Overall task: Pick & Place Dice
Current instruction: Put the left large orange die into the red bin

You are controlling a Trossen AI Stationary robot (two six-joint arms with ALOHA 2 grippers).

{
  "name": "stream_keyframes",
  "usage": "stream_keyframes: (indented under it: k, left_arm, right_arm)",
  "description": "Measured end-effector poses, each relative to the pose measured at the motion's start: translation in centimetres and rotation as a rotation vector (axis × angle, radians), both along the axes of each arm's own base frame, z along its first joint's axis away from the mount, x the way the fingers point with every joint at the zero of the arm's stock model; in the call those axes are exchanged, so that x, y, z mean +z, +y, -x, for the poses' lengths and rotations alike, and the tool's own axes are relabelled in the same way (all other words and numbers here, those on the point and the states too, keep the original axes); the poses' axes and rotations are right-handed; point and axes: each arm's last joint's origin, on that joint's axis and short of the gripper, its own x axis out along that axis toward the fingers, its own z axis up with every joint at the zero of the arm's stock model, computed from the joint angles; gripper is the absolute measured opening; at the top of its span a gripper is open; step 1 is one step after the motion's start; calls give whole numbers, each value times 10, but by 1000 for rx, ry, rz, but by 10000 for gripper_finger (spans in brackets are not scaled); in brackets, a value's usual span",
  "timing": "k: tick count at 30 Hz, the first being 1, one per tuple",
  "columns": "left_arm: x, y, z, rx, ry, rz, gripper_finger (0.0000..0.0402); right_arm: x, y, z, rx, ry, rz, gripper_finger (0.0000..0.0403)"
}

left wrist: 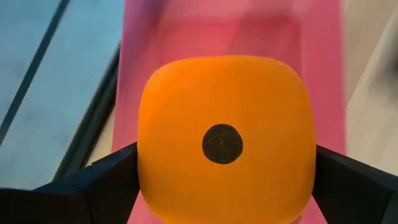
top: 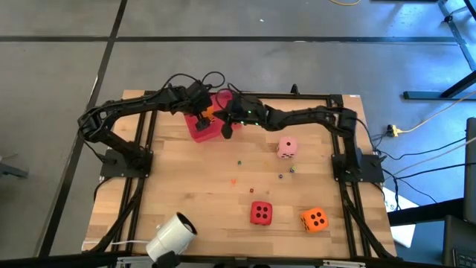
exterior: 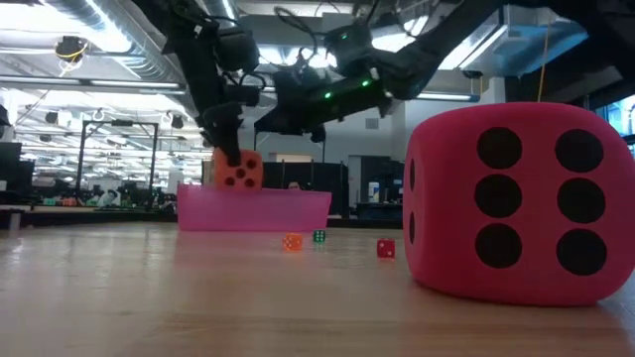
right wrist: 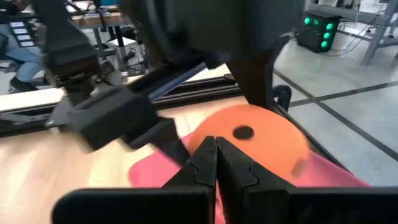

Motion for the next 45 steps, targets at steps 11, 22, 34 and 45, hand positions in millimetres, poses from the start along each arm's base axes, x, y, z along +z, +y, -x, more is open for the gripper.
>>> stream_keyframes:
  k: [11, 22, 34, 45]
  left_arm:
    - [12, 8, -18, -41, -265, -20, 400]
    - [-30, 37, -39, 30, -258, 11, 400]
    - [-32, 47, -47, 62, -347, -23, 400]
    - [-26, 50, -49, 82, -395, -71, 400]
  right_arm:
    - [6, -25, 2, -107, 74, 133, 2]
    - [-2, -44, 13, -150, 166, 46, 2]
    - [-8, -47, 18, -207, 219, -30, 2]
    - [-4, -64, 27, -209, 168, -214, 2]
